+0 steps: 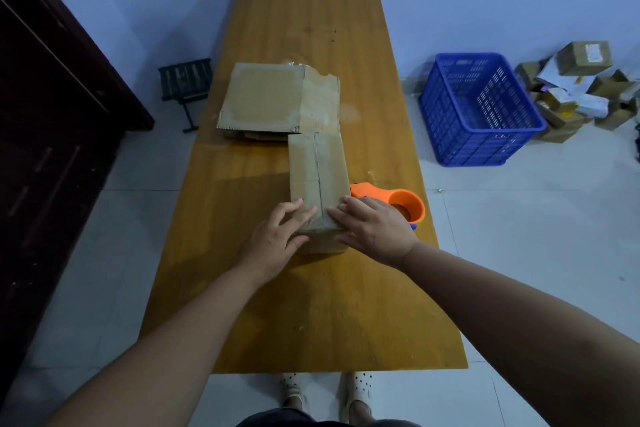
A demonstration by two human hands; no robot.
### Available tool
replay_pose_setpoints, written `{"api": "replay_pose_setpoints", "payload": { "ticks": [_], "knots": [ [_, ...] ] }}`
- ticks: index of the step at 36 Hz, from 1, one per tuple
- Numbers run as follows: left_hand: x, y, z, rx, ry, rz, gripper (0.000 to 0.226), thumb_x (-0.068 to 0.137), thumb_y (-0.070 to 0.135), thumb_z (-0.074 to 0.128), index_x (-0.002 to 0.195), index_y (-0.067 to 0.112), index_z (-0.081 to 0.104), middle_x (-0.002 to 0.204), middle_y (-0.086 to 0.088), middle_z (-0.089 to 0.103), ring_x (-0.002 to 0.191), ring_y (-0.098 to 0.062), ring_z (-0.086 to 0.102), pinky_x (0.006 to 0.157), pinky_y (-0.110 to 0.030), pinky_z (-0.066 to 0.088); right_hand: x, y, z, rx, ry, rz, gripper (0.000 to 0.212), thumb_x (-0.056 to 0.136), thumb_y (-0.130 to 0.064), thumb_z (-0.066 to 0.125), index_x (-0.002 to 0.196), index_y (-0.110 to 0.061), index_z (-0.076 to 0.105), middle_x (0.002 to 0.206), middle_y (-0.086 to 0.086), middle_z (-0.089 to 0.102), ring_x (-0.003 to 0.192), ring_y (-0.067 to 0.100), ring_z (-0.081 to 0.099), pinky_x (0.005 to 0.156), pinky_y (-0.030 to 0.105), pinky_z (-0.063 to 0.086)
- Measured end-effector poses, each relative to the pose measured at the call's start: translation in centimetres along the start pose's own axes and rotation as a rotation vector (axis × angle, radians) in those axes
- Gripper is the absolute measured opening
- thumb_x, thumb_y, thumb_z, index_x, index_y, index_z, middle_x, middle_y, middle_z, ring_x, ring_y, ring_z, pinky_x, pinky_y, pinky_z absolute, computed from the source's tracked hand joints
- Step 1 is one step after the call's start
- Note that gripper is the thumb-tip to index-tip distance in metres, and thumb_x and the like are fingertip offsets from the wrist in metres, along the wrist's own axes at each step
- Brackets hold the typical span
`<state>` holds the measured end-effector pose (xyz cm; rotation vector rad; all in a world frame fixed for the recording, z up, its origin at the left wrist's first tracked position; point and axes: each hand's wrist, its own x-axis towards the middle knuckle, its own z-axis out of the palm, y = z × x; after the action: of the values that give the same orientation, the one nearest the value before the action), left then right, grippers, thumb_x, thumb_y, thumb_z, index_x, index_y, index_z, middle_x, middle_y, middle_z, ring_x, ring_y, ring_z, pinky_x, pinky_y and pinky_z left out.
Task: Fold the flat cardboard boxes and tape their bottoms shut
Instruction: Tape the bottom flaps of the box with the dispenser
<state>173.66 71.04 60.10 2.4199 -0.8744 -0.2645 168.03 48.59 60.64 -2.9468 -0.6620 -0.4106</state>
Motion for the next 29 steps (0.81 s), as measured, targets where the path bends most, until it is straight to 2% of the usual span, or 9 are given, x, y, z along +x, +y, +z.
{"api": "replay_pose_setpoints", "payload": {
  "ticks": [4,8,11,13,15,17,22,26,29],
  "knots": [
    [0.1,0.1,-0.4,0.111,0.024,0.059,0.053,0.090,0.017,0.061,0.140,0.024,0.045,0.142,-0.007,0.041,0.125,-0.032,0.046,0.098,-0.045,0.046,0.0,0.5,0.0,-0.006,-0.013,-0.033,0.046,0.091,-0.039,0.047,0.124,-0.011,0.063,0.107,0.012,0.063,0.094,0.026,0.065,0.073,0.037,0.057],
    [0.0,-0.2,-0.3,0.224,0.050,0.138,0.060,0.076,0.010,0.076,0.132,0.018,0.055,0.129,-0.011,0.055,0.104,-0.036,0.061,0.079,-0.046,0.055,-0.1,0.7,0.3,0.005,-0.015,-0.033,0.046,0.086,-0.032,0.064,0.126,-0.010,0.061,0.111,0.013,0.062,0.097,0.028,0.063,0.074,0.040,0.058],
    [0.1,-0.2,-0.1,0.272,0.109,0.162,0.060,0.072,0.013,0.080,0.128,0.018,0.059,0.121,-0.009,0.059,0.093,-0.030,0.059,0.067,-0.042,0.057,-0.1,0.4,0.4,0.018,-0.019,-0.008,0.045,0.088,-0.033,0.060,0.127,-0.010,0.060,0.121,0.014,0.060,0.100,0.029,0.062,0.078,0.042,0.057],
    [0.3,-0.2,-0.1,0.328,0.141,0.179,0.051,0.076,0.024,0.073,0.125,0.021,0.059,0.122,-0.006,0.058,0.103,-0.026,0.049,0.075,-0.044,0.055,-0.2,0.2,0.7,0.021,0.001,0.003,0.045,0.087,-0.031,0.062,0.127,-0.008,0.061,0.125,0.014,0.060,0.106,0.030,0.062,0.083,0.043,0.056],
    [0.6,-0.1,-0.1,0.340,0.115,0.180,0.045,0.078,0.034,0.066,0.122,0.022,0.059,0.132,-0.006,0.053,0.124,-0.029,0.039,0.094,-0.051,0.041,-0.2,-0.3,0.9,0.032,0.050,0.019,0.048,0.081,-0.026,0.073,0.123,-0.006,0.063,0.124,0.014,0.063,0.108,0.031,0.063,0.086,0.044,0.055],
    [1.2,0.1,0.2,0.296,0.065,0.170,0.050,0.073,0.033,0.076,0.118,0.017,0.061,0.140,-0.009,0.048,0.135,-0.035,0.035,0.103,-0.055,0.029,-0.2,-0.7,1.0,0.046,0.098,0.035,0.053,0.072,-0.024,0.082,0.119,-0.005,0.066,0.121,0.014,0.065,0.107,0.031,0.064,0.088,0.042,0.054],
    [1.6,1.0,1.1,0.214,0.099,0.141,0.057,0.059,0.010,0.087,0.111,0.007,0.062,0.130,-0.015,0.057,0.122,-0.040,0.051,0.087,-0.052,0.047,0.0,-0.8,1.0,0.055,0.147,0.056,0.053,0.067,-0.023,0.086,0.113,-0.004,0.068,0.116,0.013,0.067,0.102,0.031,0.066,0.089,0.038,0.052],
    [1.3,1.1,1.6,0.185,0.168,0.167,0.072,0.063,0.007,0.085,0.123,0.014,0.047,0.132,-0.013,0.056,0.124,-0.037,0.049,0.094,-0.046,0.042,-0.2,-1.1,1.7,0.070,0.165,0.062,0.050,0.076,-0.022,0.078,0.120,-0.004,0.064,0.120,0.013,0.065,0.107,0.031,0.063,0.094,0.040,0.051],
    [1.3,1.3,1.9,0.203,0.200,0.163,0.074,0.062,0.006,0.085,0.129,0.008,0.054,0.130,-0.012,0.058,0.123,-0.035,0.052,0.097,-0.040,0.038,-0.5,-1.2,2.3,0.081,0.167,0.088,0.049,0.082,-0.023,0.072,0.127,-0.006,0.060,0.123,0.013,0.063,0.111,0.030,0.061,0.097,0.042,0.050]
  ]
}}
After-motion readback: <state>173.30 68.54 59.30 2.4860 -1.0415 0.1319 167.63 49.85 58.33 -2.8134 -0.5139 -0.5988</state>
